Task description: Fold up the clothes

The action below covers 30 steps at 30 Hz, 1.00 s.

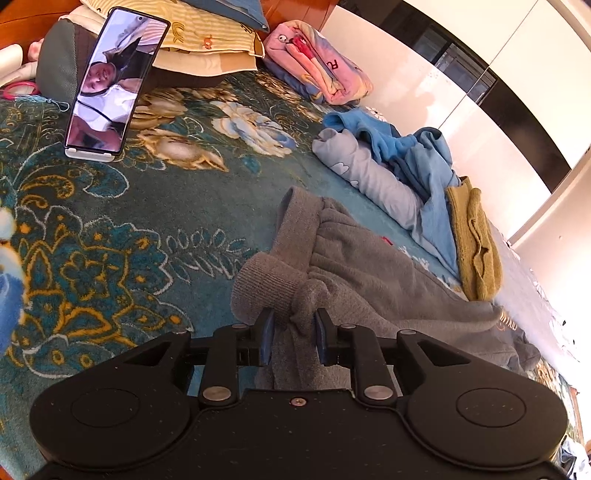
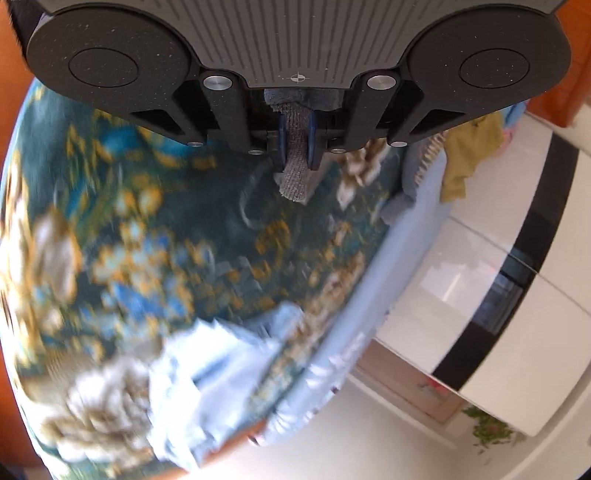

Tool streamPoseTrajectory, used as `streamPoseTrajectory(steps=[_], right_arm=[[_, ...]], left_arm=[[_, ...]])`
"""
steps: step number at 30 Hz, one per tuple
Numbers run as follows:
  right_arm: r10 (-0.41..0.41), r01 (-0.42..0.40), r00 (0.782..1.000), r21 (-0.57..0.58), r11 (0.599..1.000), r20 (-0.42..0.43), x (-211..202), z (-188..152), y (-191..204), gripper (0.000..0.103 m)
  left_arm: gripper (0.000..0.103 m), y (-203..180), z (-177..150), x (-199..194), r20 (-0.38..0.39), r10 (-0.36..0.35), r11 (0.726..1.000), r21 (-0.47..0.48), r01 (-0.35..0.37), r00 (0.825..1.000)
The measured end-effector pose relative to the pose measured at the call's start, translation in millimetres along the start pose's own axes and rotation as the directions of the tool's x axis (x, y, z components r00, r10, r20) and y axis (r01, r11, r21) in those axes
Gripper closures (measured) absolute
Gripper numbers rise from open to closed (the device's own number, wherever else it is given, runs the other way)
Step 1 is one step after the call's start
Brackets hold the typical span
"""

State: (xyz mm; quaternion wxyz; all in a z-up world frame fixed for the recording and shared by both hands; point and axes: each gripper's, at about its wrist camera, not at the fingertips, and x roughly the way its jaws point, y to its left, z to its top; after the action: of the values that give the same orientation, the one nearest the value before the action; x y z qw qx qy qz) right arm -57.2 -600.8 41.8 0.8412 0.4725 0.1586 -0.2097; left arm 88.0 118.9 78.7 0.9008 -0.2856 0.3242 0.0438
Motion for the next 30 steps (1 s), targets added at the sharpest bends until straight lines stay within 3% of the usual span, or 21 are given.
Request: streamPoseTrajectory(steps=[2, 6, 11, 14, 20, 23, 30], right_arm=[[0.017, -0.016, 0.998, -0.031, 0.999, 0.057, -11.0, 17.6, 8.0, 0.095], [-0.008, 0.017, 0.996, -0.102, 0.995, 0.09, -18.0, 32.8, 11.9, 0.096], [-0.147, 0.147, 0.989, -0.033, 0.989, -0.014, 4.3, 14.9, -29.8, 0.096], [-0.161, 0.161, 0.986, 0.011, 0.987, -0.039, 6.7, 5.5, -47.2, 0.096], [-0.167, 0.165, 0.985, -0.049, 0.985, -0.046, 3.9, 6.5, -33.3, 0.094], [-0.146, 0.143, 0.987, -0.047, 0.989, -0.062, -1.5, 5.1, -31.3, 0.084], [-0.101, 0.104, 0.989, 0.017, 0.994, -0.11, -6.0, -17.0, -41.7, 0.075]], left_arm=[[0.067, 1.3, 0.1, -1.7, 0.002, -0.002, 1.0, -0.003, 0.002, 1.0], [0.058, 5.7, -3.4, -1.9, -0.009, 0.001, 1.0, -0.012, -0.001, 1.0], [0.053, 8.9, -10.3, 0.6, -0.046, 0.001, 1.0, -0.019, -0.002, 0.999], [0.046, 8.2, -14.6, 2.7, -0.066, -0.026, 1.0, -0.008, 0.026, 0.997], [0.045, 5.5, -25.8, 15.8, -0.11, -0.065, 0.998, -0.015, 0.064, 0.992], [0.045, 3.2, -30.8, 22.5, -0.12, -0.081, 0.997, -0.028, 0.078, 0.989], [0.044, -1.8, -34.5, 32.0, -0.129, -0.098, 0.994, -0.05, 0.092, 0.987]])
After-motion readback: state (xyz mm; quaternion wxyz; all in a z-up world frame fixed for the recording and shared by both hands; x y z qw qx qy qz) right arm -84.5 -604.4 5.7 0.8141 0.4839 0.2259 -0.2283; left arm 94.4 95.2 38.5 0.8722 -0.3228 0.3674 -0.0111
